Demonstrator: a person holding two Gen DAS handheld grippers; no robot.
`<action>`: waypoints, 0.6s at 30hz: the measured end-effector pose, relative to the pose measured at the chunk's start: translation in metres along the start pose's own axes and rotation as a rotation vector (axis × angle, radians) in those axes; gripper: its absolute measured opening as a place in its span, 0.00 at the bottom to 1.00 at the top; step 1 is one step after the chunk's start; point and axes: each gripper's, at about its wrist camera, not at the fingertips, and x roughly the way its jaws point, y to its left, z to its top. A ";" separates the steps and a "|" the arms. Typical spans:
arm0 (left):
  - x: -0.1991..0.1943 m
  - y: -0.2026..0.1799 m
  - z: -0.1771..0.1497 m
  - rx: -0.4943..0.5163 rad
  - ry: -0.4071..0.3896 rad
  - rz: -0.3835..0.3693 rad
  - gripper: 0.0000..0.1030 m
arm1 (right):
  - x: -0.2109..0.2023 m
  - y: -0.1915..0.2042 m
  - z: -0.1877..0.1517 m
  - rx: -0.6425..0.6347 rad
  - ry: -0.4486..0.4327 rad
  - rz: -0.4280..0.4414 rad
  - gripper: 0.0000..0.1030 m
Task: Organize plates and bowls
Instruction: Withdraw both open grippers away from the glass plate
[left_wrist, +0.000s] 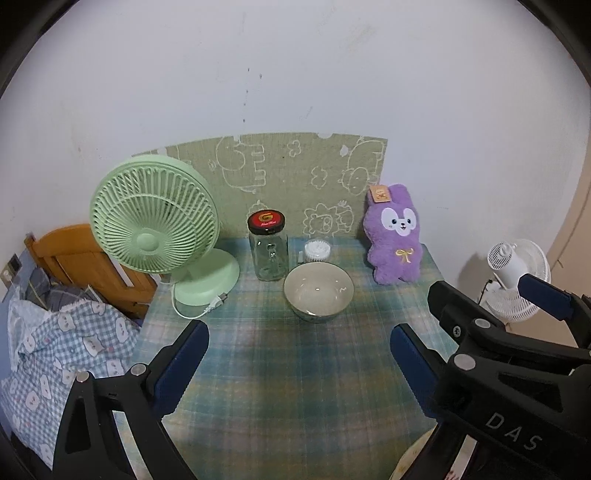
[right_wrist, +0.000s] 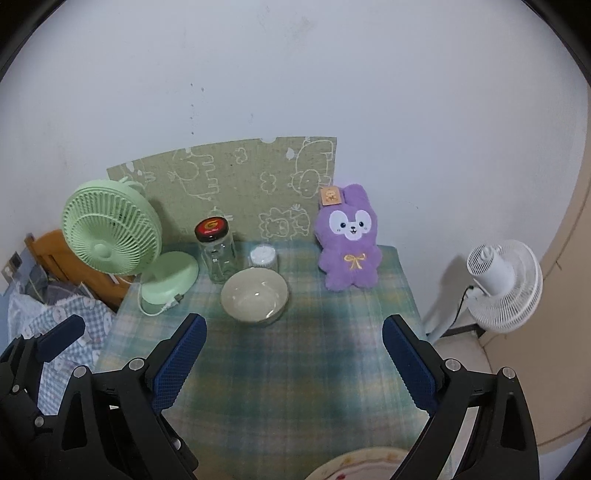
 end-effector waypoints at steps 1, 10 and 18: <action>0.005 -0.001 0.002 -0.005 0.000 0.006 0.97 | 0.006 -0.002 0.002 -0.005 -0.001 0.003 0.95; 0.044 -0.006 0.018 -0.035 -0.011 0.055 0.96 | 0.054 -0.007 0.023 -0.041 0.011 0.028 0.95; 0.074 -0.003 0.024 -0.035 0.012 0.104 0.95 | 0.091 -0.005 0.030 -0.056 0.015 0.038 0.95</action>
